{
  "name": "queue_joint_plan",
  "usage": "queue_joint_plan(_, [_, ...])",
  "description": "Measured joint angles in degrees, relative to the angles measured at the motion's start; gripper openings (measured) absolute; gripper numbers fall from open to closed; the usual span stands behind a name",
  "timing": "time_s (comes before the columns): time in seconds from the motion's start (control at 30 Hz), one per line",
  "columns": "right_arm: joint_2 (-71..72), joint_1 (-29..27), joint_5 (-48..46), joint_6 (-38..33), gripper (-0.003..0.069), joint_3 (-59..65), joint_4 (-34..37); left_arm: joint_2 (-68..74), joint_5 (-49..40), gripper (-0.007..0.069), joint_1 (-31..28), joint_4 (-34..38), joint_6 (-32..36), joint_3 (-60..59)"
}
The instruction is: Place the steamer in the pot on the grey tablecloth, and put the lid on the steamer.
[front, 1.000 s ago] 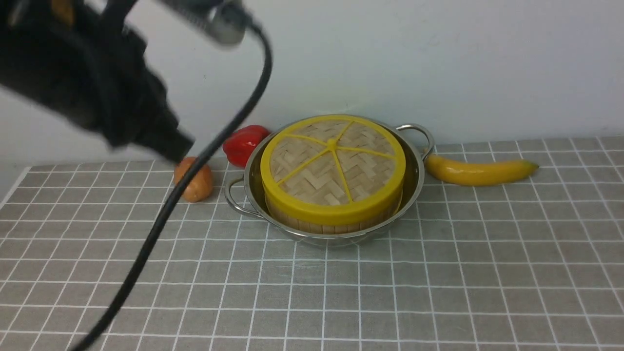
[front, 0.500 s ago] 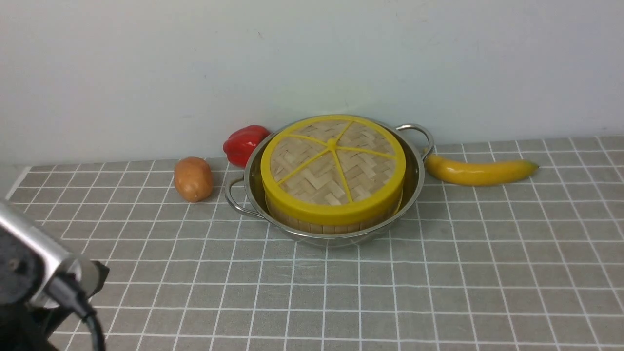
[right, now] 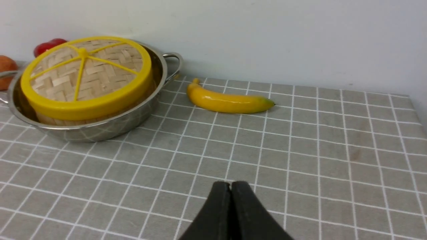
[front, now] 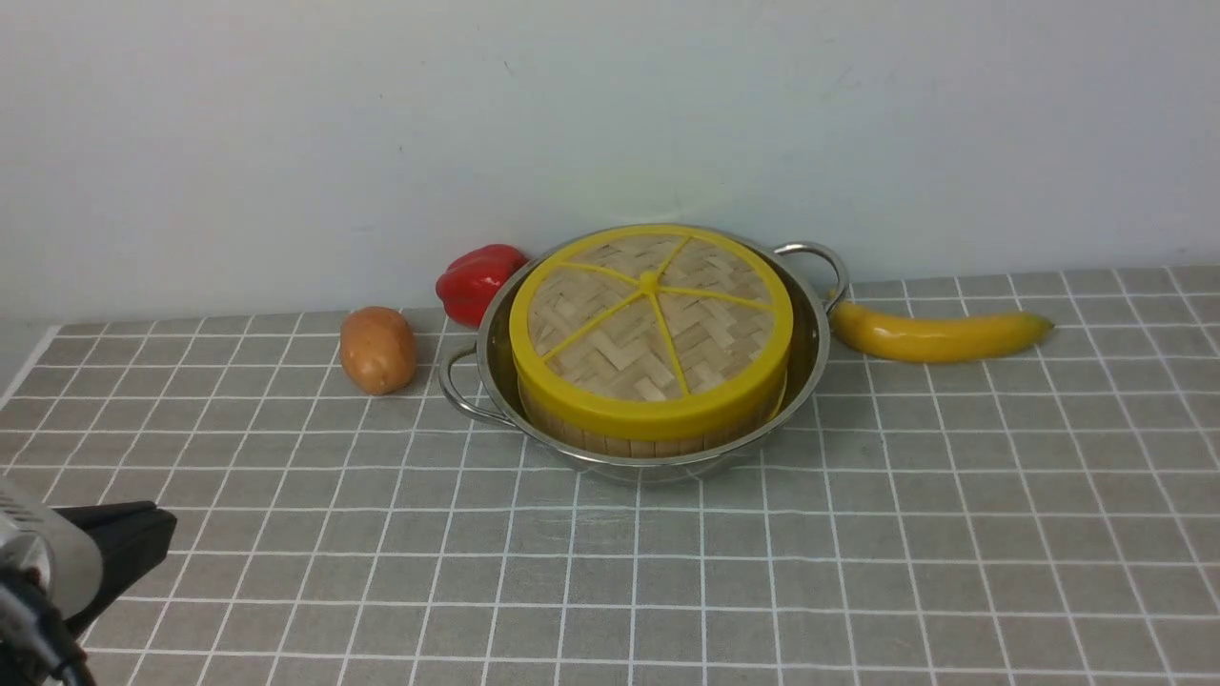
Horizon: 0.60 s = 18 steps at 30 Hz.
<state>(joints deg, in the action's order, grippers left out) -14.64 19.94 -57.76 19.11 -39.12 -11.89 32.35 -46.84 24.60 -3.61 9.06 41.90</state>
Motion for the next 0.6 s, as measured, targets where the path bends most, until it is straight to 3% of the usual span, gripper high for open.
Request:
queue_joint_plan(0.2, [0.0,0.0,0.0,0.1,0.0042,0.0,3.1,-2.4,0.4,0.0012,-2.3,-0.8,1.3,-1.0])
queue_joint_plan(0.4, [0.0,0.1,0.2,0.1,0.0079,0.0,5.5,-18.2,13.6,0.003,-19.5,-1.9,2.5,-17.4])
queue_joint_plan(0.6, [0.0,0.1,0.3,0.1,0.0104,0.1,8.2,-30.6,27.5,0.0043,-27.5,0.2,2.5,-35.2])
